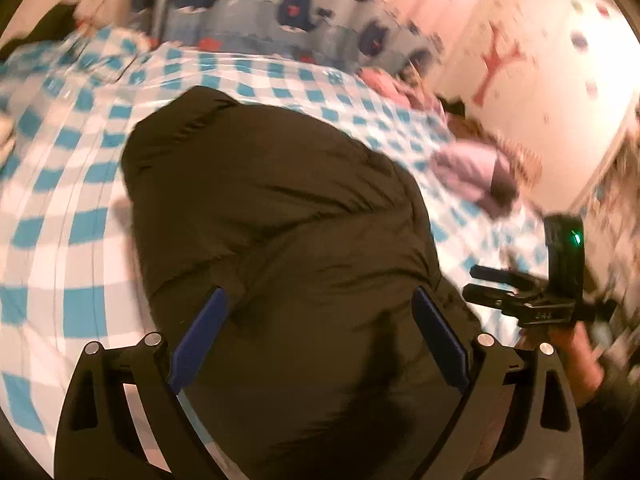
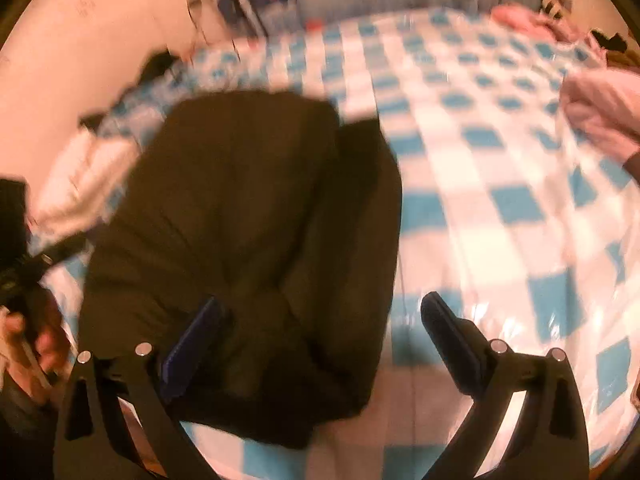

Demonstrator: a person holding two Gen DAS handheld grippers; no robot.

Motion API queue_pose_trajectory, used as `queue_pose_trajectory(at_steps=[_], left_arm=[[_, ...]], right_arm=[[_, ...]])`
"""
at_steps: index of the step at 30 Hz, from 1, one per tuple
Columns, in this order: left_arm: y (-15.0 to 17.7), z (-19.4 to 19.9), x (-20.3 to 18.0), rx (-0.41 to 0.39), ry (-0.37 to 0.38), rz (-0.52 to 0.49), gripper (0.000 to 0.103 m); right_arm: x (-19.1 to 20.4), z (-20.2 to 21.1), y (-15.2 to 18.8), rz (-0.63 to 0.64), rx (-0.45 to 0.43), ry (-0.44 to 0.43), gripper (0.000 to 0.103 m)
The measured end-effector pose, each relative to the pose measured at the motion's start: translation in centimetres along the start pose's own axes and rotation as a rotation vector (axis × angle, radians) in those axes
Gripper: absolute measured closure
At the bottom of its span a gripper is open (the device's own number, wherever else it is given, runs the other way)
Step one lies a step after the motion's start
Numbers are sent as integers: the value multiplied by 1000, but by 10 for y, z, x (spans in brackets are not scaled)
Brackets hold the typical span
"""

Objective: Fold large clothes

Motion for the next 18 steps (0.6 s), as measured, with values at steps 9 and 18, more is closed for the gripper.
queue_pose_trajectory(at_steps=[9,18], left_arm=[[-9,13,65,-83,64,350,14],[-4,-17,51,48,5,235,14]], right_arm=[[39,-31,-111,95,-125,48,7],[-21,-132,-85,-162,151,54,7]])
Point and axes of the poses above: each gripper's, at about its wrist camera, not at the fingertips, and z roughly against the way its jaws point, x to its left, y to its underside, the point moved 2 cm from there along -z, roughly the way its jaws point, and after that the axes turned 5 degrees about -x, right-handed, at the moved point
